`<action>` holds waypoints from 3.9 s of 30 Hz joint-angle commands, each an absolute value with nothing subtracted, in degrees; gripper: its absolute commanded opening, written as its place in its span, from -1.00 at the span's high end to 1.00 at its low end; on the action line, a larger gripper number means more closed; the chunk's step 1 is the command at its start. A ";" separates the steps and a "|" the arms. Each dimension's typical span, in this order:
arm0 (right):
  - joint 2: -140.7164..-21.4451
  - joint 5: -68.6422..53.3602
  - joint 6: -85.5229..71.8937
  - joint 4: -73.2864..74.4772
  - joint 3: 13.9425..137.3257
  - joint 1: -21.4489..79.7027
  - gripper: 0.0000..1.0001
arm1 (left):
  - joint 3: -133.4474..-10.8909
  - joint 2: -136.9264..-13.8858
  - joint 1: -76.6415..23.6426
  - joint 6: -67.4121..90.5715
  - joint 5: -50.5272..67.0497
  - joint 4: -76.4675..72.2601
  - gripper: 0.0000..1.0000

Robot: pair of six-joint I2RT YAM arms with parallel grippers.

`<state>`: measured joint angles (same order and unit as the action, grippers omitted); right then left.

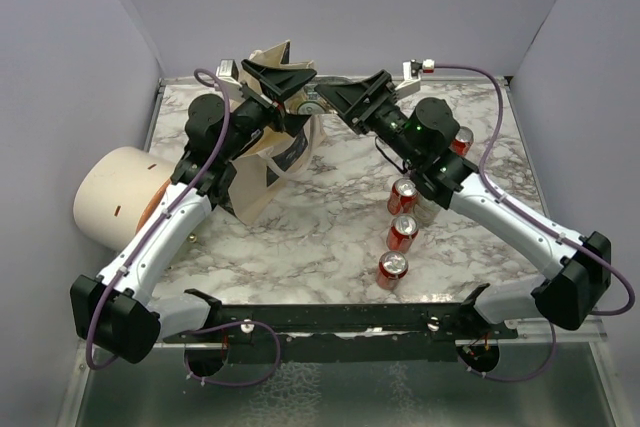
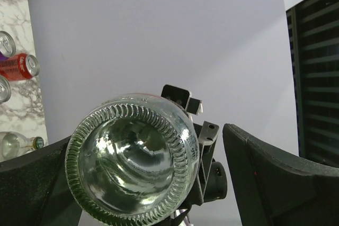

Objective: Take the beverage out of the canvas bag
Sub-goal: Place the drink at the center of the board, then reset both arms

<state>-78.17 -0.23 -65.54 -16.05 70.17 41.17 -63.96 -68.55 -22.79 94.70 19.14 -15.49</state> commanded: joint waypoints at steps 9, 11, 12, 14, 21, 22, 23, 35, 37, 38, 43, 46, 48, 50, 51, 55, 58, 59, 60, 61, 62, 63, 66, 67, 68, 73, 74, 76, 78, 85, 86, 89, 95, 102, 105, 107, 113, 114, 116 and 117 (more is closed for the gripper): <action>-63.65 13.45 -56.02 -10.11 69.04 39.73 0.97 | -65.32 -63.42 -22.40 86.15 17.34 -6.50 -0.98; -60.93 16.57 -51.62 -6.69 69.23 39.68 0.97 | -65.23 -62.92 -21.89 85.29 16.45 -6.41 -0.98; -59.78 18.52 -47.78 -4.96 69.56 39.72 0.97 | -65.50 -62.85 -21.60 84.63 16.09 -6.41 -0.98; -58.43 22.90 -39.01 0.23 71.59 39.72 0.97 | -66.93 -63.18 -21.16 82.57 15.62 -5.98 -0.98; -57.05 45.79 -6.26 13.95 74.57 39.68 0.97 | -74.22 -67.53 -19.73 76.46 18.73 -1.66 -0.98; -56.66 48.53 -1.52 12.59 73.24 39.59 0.97 | -75.11 -68.23 -19.41 76.15 19.40 -1.36 -0.98; -56.22 50.53 2.42 10.86 71.89 39.45 0.97 | -75.99 -69.01 -19.05 75.91 20.26 -1.16 -0.98; -65.25 34.51 -5.97 16.06 66.27 11.26 0.97 | -92.06 -78.85 -14.95 68.33 33.24 3.68 -0.98; -65.27 31.90 -7.00 12.12 61.41 8.53 0.97 | -93.82 -79.52 -14.66 67.25 34.58 4.70 -0.98; -65.22 31.40 -6.97 9.95 59.28 8.11 0.97 | -94.34 -79.59 -14.60 66.88 34.77 5.07 -0.98; -67.12 28.74 -10.81 3.20 50.31 4.12 0.97 | -96.48 -79.71 -13.61 65.47 35.27 5.92 -0.98; -68.40 28.72 -11.89 -2.13 45.05 3.68 0.97 | -98.03 -79.95 -13.13 64.37 35.73 7.80 -0.98; -68.76 26.05 -14.97 -4.42 42.00 3.07 0.97 | -98.37 -79.72 -12.84 63.75 35.90 8.80 -0.98; -68.42 24.94 -17.05 -7.64 38.64 2.84 0.97 | -98.36 -79.47 -12.61 63.59 35.86 9.26 -0.98; -68.31 24.62 -17.38 -9.38 37.15 2.75 0.97 | -98.28 -79.30 -12.53 63.45 35.86 9.45 -0.98; -70.79 25.90 -17.38 -12.40 35.42 2.57 0.97 | -98.35 -78.96 -12.30 63.89 36.08 9.73 -0.98; -71.38 25.70 -16.95 -12.44 34.93 2.55 0.97 | -98.34 -78.80 -12.30 64.32 36.16 9.99 -0.98; -71.32 25.40 -16.76 -12.59 34.51 2.55 0.97 | -98.27 -78.77 -12.26 64.38 36.08 10.16 -0.98; -71.28 25.32 -16.71 -12.81 33.93 2.55 0.93 | -98.10 -78.61 -12.30 64.40 35.98 10.30 -0.98; -71.28 25.31 -16.55 -12.92 33.42 2.55 0.83 | -97.81 -78.44 -12.29 64.51 35.76 10.45 -0.98; -71.28 25.36 -16.25 -13.00 32.87 2.55 0.62 | -97.51 -78.24 -12.30 64.70 35.65 10.50 -0.98; -71.16 25.42 -15.85 -12.83 32.44 2.55 0.36 | -97.14 -78.07 -12.28 65.10 35.56 10.55 -0.98; -69.85 25.21 -15.27 -11.32 32.19 2.55 -0.29 | -96.54 -77.61 -12.19 65.60 35.44 10.57 -0.98; -69.39 25.32 -15.26 -10.75 32.21 2.55 -0.40 | -96.44 -77.59 -12.20 65.64 35.38 10.47 -0.98; -69.01 25.42 -15.41 -10.07 32.25 2.55 -0.49 | -96.38 -77.53 -12.16 65.65 35.27 10.34 -0.98; -67.73 25.41 -15.20 -7.08 33.64 2.55 -0.82 | -96.54 -77.71 -12.21 65.73 34.98 9.02 -0.98; -67.30 25.18 -15.00 -6.29 34.41 2.55 -0.85 | -96.59 -77.75 -12.19 65.63 34.98 9.04 -0.98; -66.16 25.29 -15.46 -3.84 35.56 2.55 -0.93 | -96.47 -77.75 -12.17 65.56 34.98 8.91 -0.98; -64.59 25.00 -15.49 -1.82 36.17 2.63 -0.96 | -95.86 -77.46 -12.22 65.37 35.02 8.46 -0.98; -58.17 26.05 -19.83 15.27 43.12 4.75 -0.99 | -90.95 -74.56 -12.19 66.00 33.51 4.54 -0.98; -57.15 25.47 -19.83 17.84 44.93 5.35 -0.99 | -90.49 -74.08 -12.21 65.49 32.83 4.57 -0.98; -53.76 26.10 -20.38 22.84 50.48 7.55 -0.99 | -89.01 -72.88 -12.19 63.02 30.54 4.83 -0.98; -52.35 7.51 -10.88 33.30 70.80 11.07 -1.00 | -90.58 -71.25 -12.20 51.06 22.78 12.24 -0.98; -54.88 -15.80 -11.71 43.80 95.23 11.32 -0.99 | -94.34 -64.95 -12.20 33.99 1.89 21.04 -0.98; -54.51 -13.11 -13.90 48.24 103.34 11.34 -0.99 | -90.88 -59.31 -12.16 29.76 -5.76 19.58 -0.98; -53.35 -8.98 -15.82 50.47 106.51 11.30 -0.99 | -89.19 -56.05 -12.17 28.23 -9.63 19.28 -0.98; -50.30 2.03 -18.99 53.96 106.58 11.33 -0.99 | -87.73 -51.71 -12.17 27.93 -13.05 21.92 -0.98; -50.84 3.20 -19.24 54.96 106.97 11.34 -0.99 | -87.91 -51.81 -12.18 28.01 -13.16 22.42 -0.98; -52.04 6.46 -20.36 56.96 107.90 11.34 -0.99 | -88.50 -52.31 -12.19 28.24 -13.18 23.22 -0.98; -52.49 8.03 -21.13 57.44 107.99 11.32 -0.99 | -88.77 -52.63 -12.18 28.36 -13.14 23.33 -0.98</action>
